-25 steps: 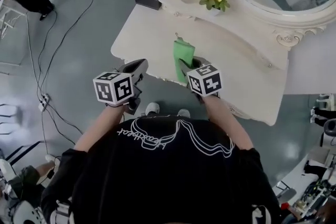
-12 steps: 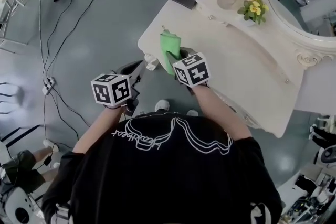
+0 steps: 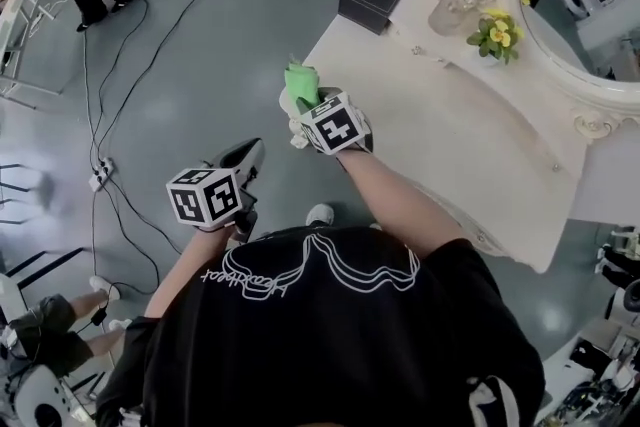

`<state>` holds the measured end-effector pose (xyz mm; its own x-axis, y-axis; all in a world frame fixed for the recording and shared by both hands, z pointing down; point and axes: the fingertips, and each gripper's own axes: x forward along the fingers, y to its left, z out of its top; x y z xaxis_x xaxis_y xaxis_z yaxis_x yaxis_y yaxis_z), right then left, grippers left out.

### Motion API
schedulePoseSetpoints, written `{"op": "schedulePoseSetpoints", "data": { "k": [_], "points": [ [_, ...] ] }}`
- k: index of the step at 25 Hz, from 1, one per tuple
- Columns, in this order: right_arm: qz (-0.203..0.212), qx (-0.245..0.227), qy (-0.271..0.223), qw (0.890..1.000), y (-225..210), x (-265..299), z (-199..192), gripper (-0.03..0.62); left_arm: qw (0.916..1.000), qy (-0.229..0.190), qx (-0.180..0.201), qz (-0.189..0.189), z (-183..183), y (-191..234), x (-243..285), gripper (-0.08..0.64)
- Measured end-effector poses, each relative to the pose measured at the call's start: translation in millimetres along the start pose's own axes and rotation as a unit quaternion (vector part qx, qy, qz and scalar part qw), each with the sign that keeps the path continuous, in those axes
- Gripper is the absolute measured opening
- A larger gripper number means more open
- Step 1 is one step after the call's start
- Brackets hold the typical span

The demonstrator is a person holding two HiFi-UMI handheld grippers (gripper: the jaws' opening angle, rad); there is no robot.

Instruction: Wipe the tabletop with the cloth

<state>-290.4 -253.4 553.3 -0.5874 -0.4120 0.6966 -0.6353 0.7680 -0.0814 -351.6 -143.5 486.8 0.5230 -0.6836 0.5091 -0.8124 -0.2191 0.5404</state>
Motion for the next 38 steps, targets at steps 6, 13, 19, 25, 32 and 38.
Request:
{"op": "schedulePoseSetpoints", "data": {
  "k": [6, 13, 19, 25, 32, 38],
  "points": [
    [-0.014, -0.023, 0.035, 0.999, -3, 21, -4, 0.057, 0.9999, -0.006, -0.010, 0.010, 4, 15, -7, 0.003],
    [-0.004, -0.029, 0.048, 0.998, -7, 25, -5, 0.057, 1.0000, -0.006, -0.005, 0.000, 14, 15, 3, 0.003],
    [-0.003, -0.001, 0.047, 0.999, -18, 20, -13, 0.057, 0.9999, -0.003, 0.008, -0.013, 21, 5, 14, 0.003],
    [-0.023, -0.026, 0.044, 0.998, -30, 8, -19, 0.057, 0.9996, 0.006, 0.016, -0.022, 19, -4, 24, 0.003],
    [-0.034, -0.022, 0.043, 0.998, -41, -6, -30, 0.055, 0.9990, 0.012, 0.026, -0.033, 19, -15, 31, 0.003],
    [-0.041, -0.004, 0.045, 0.998, -51, -19, -41, 0.055, 0.9982, 0.022, 0.036, -0.043, 18, -25, 41, 0.003]
  ]
}}
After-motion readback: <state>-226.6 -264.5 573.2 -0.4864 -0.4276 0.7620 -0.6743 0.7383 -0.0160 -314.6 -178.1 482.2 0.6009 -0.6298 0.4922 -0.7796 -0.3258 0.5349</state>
